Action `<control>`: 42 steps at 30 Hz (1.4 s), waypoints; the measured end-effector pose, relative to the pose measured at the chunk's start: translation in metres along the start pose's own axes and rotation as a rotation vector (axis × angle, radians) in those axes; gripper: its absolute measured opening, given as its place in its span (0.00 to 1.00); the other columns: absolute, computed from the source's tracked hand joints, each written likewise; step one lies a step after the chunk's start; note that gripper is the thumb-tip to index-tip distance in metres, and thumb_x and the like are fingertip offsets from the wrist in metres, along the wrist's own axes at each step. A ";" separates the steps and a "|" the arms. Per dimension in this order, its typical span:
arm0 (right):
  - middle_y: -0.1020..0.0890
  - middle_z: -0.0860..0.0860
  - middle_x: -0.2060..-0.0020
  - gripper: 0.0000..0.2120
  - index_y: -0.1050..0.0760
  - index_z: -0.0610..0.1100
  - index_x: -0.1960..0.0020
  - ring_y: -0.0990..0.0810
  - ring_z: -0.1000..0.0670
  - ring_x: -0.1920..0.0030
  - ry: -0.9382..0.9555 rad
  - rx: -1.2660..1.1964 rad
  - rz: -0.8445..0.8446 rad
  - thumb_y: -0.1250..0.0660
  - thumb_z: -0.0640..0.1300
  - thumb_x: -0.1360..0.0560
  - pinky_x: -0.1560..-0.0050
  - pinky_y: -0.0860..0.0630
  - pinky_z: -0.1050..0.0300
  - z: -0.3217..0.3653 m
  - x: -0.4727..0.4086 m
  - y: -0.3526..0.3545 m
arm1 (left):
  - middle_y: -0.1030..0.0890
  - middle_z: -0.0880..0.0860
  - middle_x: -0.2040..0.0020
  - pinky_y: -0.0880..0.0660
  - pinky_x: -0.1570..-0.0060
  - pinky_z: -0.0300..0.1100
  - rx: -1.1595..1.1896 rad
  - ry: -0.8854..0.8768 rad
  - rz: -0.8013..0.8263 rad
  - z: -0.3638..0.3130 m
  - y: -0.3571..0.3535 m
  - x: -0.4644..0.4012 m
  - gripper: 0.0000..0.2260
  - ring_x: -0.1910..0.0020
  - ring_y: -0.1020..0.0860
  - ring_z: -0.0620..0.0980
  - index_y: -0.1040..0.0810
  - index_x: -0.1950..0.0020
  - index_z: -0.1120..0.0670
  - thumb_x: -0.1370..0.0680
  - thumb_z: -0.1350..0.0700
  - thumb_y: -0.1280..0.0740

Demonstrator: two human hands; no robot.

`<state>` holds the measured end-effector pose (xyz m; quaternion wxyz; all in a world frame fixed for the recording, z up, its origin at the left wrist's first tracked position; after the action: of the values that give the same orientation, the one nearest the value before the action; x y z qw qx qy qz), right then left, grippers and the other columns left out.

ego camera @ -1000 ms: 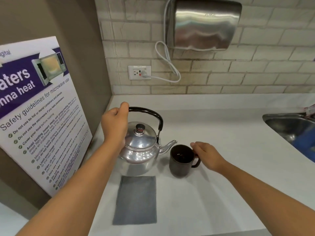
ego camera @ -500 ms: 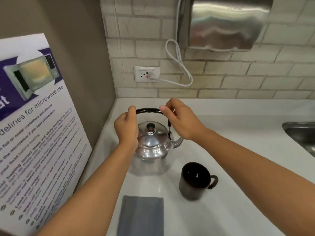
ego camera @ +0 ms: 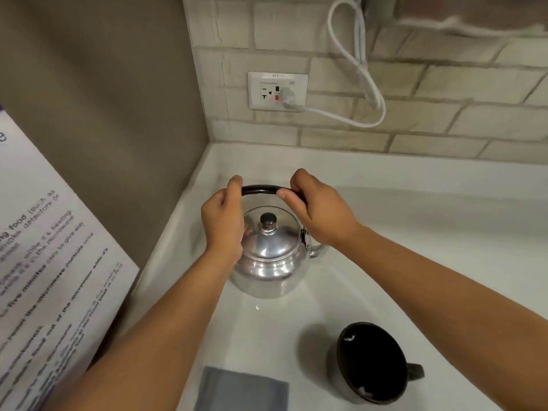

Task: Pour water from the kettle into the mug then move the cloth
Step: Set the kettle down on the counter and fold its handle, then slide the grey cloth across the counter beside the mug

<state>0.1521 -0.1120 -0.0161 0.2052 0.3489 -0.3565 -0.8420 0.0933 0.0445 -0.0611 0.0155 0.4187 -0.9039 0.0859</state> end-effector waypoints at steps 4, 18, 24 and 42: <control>0.29 0.48 0.70 0.18 0.32 0.39 0.58 0.29 0.45 0.69 -0.012 -0.039 -0.031 0.41 0.53 0.21 0.67 0.32 0.51 -0.011 -0.006 -0.007 | 0.35 0.47 0.77 0.28 0.78 0.41 -0.168 -0.142 0.077 0.002 0.002 -0.008 0.28 0.78 0.32 0.46 0.35 0.71 0.54 0.28 0.31 0.37; 0.30 0.54 0.81 0.26 0.36 0.46 0.75 0.31 0.56 0.74 -0.425 -0.098 0.257 0.40 0.60 0.24 0.69 0.37 0.60 -0.062 -0.026 -0.039 | 0.36 0.50 0.78 0.40 0.74 0.41 -1.099 -0.205 0.273 0.000 -0.011 -0.068 0.30 0.77 0.34 0.51 0.40 0.75 0.53 0.27 0.32 0.38; 0.27 0.49 0.76 0.28 0.31 0.40 0.71 0.27 0.49 0.70 -0.446 -0.073 0.254 0.40 0.62 0.25 0.68 0.33 0.57 -0.058 -0.024 -0.037 | 0.31 0.51 0.76 0.39 0.74 0.41 -1.124 -0.157 0.233 -0.003 -0.010 -0.063 0.30 0.75 0.30 0.52 0.36 0.73 0.55 0.27 0.30 0.39; 0.25 0.58 0.45 0.21 0.27 0.54 0.41 0.29 0.58 0.44 -0.293 0.038 -0.088 0.44 0.65 0.25 0.48 0.32 0.64 0.036 0.172 0.076 | 0.22 0.44 0.65 0.28 0.67 0.42 -0.850 -0.607 0.406 0.021 0.097 0.165 0.12 0.65 0.25 0.43 0.25 0.63 0.48 0.24 0.44 0.33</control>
<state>0.0173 -0.2482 -0.0182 0.1073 0.2411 -0.3828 -0.8853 -0.0864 -0.0217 -0.0789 -0.0949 0.1991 -0.8853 -0.4093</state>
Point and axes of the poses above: each hand's wrist, its own x-axis away from the middle knuckle, its own y-axis out of the back of the hand, z = x × y, the point moved 3 cm from there along -x, towards the middle knuckle
